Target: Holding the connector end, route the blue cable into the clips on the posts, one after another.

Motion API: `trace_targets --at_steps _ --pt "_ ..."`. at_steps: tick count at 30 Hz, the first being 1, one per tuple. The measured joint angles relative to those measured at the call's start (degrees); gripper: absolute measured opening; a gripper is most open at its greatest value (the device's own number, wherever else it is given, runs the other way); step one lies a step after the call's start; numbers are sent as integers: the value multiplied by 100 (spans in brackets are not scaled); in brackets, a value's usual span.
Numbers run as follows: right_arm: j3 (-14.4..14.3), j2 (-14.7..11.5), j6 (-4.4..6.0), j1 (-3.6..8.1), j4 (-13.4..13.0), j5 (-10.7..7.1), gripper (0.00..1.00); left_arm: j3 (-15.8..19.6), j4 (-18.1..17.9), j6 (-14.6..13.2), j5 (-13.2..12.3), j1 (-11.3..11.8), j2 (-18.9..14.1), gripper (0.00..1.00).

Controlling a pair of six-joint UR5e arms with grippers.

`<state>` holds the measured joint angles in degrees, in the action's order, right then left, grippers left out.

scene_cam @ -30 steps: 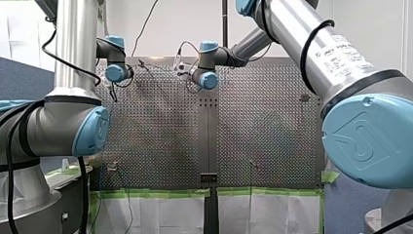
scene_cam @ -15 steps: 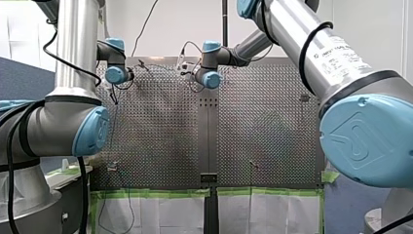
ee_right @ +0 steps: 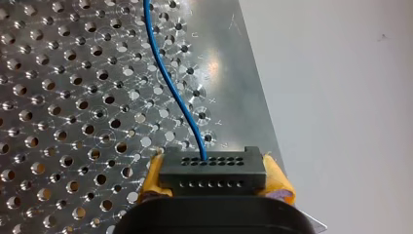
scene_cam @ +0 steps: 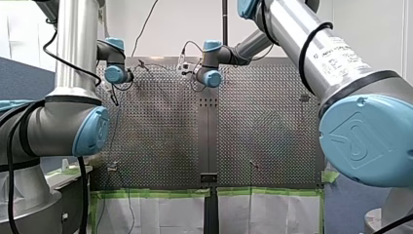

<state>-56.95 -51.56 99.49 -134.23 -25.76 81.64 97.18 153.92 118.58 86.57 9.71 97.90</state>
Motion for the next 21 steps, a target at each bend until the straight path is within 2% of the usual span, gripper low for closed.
trace_targets --at_steps 9,16,21 --pt "19 0 -11 1 119 2 0 1 219 136 180 -101 -92 100" --pt "20 0 4 29 120 2 0 8 543 384 9 -111 -108 100" --pt "20 0 10 51 124 2 0 78 783 245 57 -122 -117 100"
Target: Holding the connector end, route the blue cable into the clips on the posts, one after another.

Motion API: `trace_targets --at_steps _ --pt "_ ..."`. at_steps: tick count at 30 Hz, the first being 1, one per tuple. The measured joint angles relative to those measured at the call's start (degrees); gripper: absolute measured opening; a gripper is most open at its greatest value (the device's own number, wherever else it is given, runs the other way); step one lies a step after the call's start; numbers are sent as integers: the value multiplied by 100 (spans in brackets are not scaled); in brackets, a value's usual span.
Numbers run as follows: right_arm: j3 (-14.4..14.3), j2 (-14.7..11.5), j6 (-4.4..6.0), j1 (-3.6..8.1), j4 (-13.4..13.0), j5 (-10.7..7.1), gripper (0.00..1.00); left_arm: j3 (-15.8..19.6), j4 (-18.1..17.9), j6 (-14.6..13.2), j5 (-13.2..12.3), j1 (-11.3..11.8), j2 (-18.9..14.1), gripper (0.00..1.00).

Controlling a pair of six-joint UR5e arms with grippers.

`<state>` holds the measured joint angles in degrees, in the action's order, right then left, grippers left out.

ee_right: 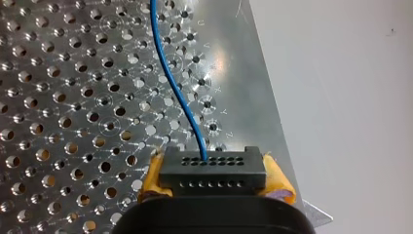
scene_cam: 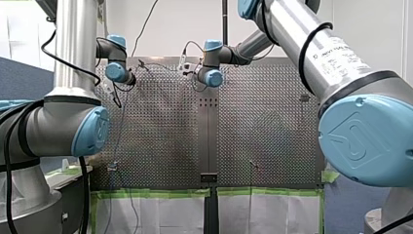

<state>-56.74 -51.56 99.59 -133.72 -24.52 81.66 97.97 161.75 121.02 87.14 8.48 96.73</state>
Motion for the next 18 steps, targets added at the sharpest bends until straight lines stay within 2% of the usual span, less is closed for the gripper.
trace_targets --at_steps 7,18 --pt "0 -1 -9 12 18 0 0 297 385 -338 166 -33 -131 100" --pt "0 -1 -17 41 27 -5 0 494 930 -364 161 -168 -575 100"
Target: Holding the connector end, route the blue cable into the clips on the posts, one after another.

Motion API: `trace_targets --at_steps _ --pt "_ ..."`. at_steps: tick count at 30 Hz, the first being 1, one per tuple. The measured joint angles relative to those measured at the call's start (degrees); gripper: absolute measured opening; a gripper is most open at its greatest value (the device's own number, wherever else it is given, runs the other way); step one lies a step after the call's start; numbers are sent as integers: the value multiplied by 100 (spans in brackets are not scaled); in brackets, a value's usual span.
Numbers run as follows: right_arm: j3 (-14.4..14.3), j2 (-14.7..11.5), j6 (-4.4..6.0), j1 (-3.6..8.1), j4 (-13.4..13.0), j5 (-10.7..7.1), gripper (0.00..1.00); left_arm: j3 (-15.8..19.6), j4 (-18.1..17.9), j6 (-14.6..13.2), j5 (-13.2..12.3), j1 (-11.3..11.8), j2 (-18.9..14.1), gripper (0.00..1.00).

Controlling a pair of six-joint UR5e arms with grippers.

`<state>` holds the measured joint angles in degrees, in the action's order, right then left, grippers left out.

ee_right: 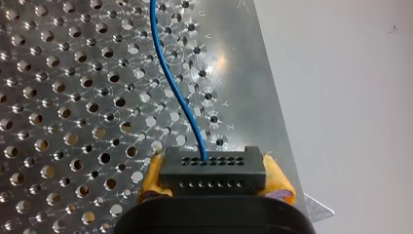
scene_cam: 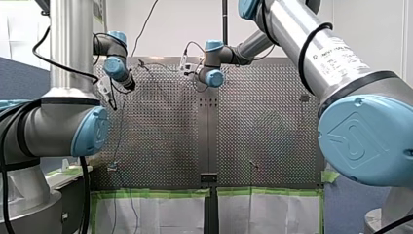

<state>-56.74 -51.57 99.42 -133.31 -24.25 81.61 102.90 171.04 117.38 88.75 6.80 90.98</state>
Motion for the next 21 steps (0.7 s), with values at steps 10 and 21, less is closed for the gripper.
trace_targets --at_steps 10,21 --pt "0 1 15 11 -1 5 0 3 534 -56 107 -169 -322 100" --pt "0 3 26 20 -1 5 0 2 1161 -382 437 -298 -813 100"
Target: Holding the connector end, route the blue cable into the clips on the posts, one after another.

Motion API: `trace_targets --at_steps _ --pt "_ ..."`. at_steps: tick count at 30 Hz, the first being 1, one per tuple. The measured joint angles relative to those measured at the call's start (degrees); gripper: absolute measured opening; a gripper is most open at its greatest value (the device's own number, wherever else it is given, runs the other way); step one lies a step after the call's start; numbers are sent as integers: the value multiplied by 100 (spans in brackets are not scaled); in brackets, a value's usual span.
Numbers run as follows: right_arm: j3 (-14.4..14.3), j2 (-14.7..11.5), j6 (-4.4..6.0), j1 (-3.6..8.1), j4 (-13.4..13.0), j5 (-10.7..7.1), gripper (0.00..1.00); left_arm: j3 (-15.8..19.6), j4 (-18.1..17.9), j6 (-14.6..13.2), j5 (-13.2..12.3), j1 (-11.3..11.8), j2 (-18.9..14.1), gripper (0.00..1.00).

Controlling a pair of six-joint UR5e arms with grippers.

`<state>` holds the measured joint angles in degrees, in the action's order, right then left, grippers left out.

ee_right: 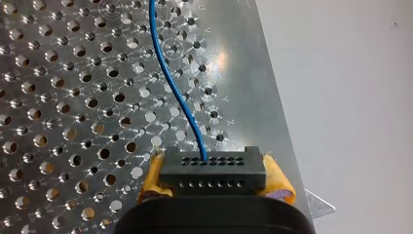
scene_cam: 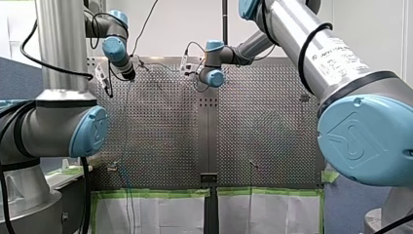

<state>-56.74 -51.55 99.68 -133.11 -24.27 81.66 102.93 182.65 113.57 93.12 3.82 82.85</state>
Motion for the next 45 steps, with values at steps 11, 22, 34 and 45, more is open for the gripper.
trace_targets --at_steps 11,22,34,45 --pt "0 -2 0 17 11 -1 0 -2 48 -522 94 -223 -466 100" --pt "0 -1 0 22 12 -3 0 -3 16 -1080 228 -380 -447 100" --pt "0 4 0 35 7 0 0 -3 -282 -1647 31 -409 -410 100" --pt "0 8 0 46 -7 0 0 -103 -350 -2147 13 -398 -345 100"
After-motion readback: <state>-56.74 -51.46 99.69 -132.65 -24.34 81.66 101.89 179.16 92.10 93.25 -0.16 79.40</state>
